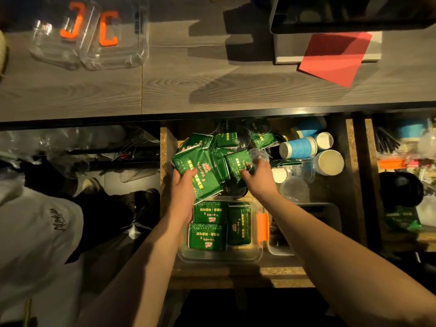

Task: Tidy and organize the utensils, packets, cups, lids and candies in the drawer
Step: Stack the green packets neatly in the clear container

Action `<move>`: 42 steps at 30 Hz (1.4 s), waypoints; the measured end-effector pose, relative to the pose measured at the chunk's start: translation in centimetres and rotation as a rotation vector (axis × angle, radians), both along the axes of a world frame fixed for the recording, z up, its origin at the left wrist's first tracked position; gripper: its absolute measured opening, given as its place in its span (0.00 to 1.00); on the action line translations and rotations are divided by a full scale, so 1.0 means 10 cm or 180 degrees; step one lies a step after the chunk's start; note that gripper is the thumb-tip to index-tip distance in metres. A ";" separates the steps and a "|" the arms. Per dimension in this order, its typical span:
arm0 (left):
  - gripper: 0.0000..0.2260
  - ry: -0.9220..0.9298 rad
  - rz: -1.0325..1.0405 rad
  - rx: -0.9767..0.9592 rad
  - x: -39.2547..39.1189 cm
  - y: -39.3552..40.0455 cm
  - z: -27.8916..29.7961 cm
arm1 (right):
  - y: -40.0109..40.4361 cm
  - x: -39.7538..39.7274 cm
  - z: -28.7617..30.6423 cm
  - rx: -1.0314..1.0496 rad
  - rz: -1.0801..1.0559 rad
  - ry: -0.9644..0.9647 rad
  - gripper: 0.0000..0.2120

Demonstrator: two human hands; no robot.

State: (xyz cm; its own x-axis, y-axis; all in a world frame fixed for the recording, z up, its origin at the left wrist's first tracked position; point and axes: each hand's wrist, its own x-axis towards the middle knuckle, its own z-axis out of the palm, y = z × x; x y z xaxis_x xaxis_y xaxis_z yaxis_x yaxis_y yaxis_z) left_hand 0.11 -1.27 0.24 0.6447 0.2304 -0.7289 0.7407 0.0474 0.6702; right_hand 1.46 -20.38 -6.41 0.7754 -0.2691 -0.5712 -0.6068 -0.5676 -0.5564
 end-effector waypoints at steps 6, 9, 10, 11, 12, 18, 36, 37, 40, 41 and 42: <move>0.34 0.0071 0.0221 0.0082 -0.02 0.08 0.05 | 0.19 0.19 -0.24 -0.0417 0.0249 0.0259 0.38; 0.27 0.0139 0.0214 0.0044 -0.05 0.13 0.05 | 0.22 0.22 -0.29 -0.0365 -0.0187 0.0337 0.32; 0.25 0.0171 0.0205 0.0038 -0.06 0.17 0.02 | 0.22 0.23 -0.28 -0.0202 -0.0367 0.0376 0.29; 0.24 0.0200 0.0199 0.0037 -0.07 0.19 0.01 | 0.22 0.23 -0.25 -0.0054 -0.0476 0.0380 0.26; 0.23 0.0212 0.0204 0.0034 -0.09 0.22 -0.02 | 0.22 0.23 -0.22 0.0025 -0.0513 0.0329 0.22; 0.29 0.0232 0.0052 0.0024 -0.11 0.27 -0.06 | 0.04 0.06 0.16 0.1103 -0.1449 -0.0160 0.06; 0.30 -0.0287 -0.0668 -0.0262 -0.17 -0.49 0.95 | 0.20 -0.45 1.51 0.2113 -0.0840 -0.0893 0.08; 0.33 -0.0287 -0.0717 -0.0293 -0.19 -0.51 0.97 | 0.21 -0.45 1.55 0.2095 -0.0837 -0.0909 0.10; 0.38 -0.0041 -0.0876 -0.0255 -0.21 -0.55 0.97 | 0.25 -0.46 1.61 0.2049 -0.0724 -0.0878 0.24; 0.39 0.0034 -0.0966 -0.0263 -0.21 -0.55 0.97 | 0.26 -0.46 1.59 0.2029 -0.0713 -0.0796 0.27; 0.38 0.0090 -0.1047 -0.0277 -0.19 -0.55 0.96 | 0.26 -0.46 1.57 0.2086 -0.0727 -0.0708 0.28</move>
